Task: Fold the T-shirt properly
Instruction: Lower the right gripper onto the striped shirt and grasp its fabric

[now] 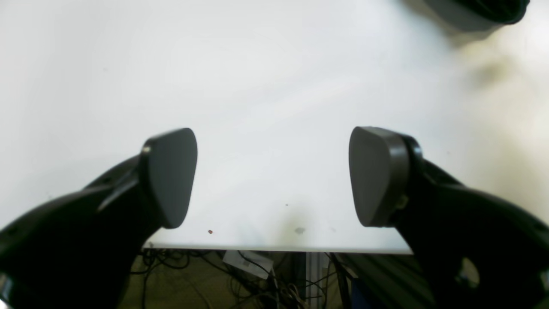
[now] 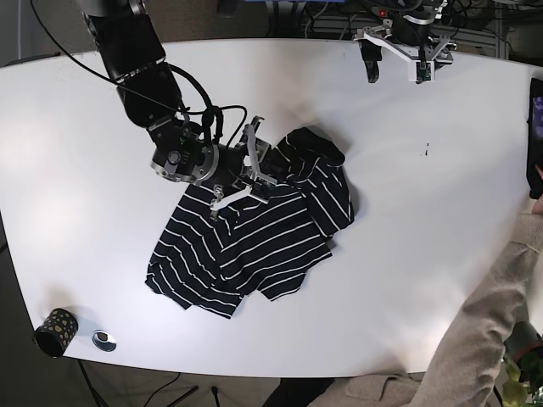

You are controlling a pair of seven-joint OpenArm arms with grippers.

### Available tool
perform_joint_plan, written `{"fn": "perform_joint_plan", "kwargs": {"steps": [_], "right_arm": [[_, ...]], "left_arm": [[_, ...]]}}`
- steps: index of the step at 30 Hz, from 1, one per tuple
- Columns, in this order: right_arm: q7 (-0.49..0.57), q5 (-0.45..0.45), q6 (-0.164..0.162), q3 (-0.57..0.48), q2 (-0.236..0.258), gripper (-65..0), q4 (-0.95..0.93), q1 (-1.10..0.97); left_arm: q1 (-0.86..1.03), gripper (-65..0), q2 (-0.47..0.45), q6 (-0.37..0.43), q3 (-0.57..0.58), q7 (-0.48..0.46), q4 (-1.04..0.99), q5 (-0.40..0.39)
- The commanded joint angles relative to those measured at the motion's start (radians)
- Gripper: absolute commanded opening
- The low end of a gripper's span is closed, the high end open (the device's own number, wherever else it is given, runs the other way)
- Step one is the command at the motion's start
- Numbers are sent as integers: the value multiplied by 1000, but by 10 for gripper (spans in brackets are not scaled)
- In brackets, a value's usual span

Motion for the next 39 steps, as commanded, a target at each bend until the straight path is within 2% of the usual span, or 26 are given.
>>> {"fn": "perform_joint_plan", "kwargs": {"steps": [1,20,24,28,32,33,35,38,39], "right_arm": [[18,12,-1,4,-14,-344,-21,30],[43,10,-1,1,-139,-344,-131,61],[58,10,-1,-29,-138,-350,-213,96],[115,10,-1,-32,-133,-352,-240,103],[129,10,-1,-32,-116,-358,-242,103],[129,10,-1,-32,-116,-379,-242,103],[130,10,-1,-32,-116,-465,-242,103],[130,10,-1,-32,-115,-650,-240,107],[130,10,-1,-32,-115,-650,-237,107]], "left_arm": [[9,-144,2,-1,0,-22,17,-8],[-23,-144,2,-1,0,-22,-11,-8],[-23,-144,1,-1,0,-22,-11,-8],[-25,-144,-2,-1,0,-22,-11,-8],[-25,-144,-4,-1,0,-22,-11,-8],[-25,-144,-4,-1,0,-22,-11,-8],[-26,-144,-6,-1,0,-22,-11,-8],[-37,-144,-6,-1,0,-22,-11,-8],[-45,-144,-6,-1,0,-22,-11,-8]]}}
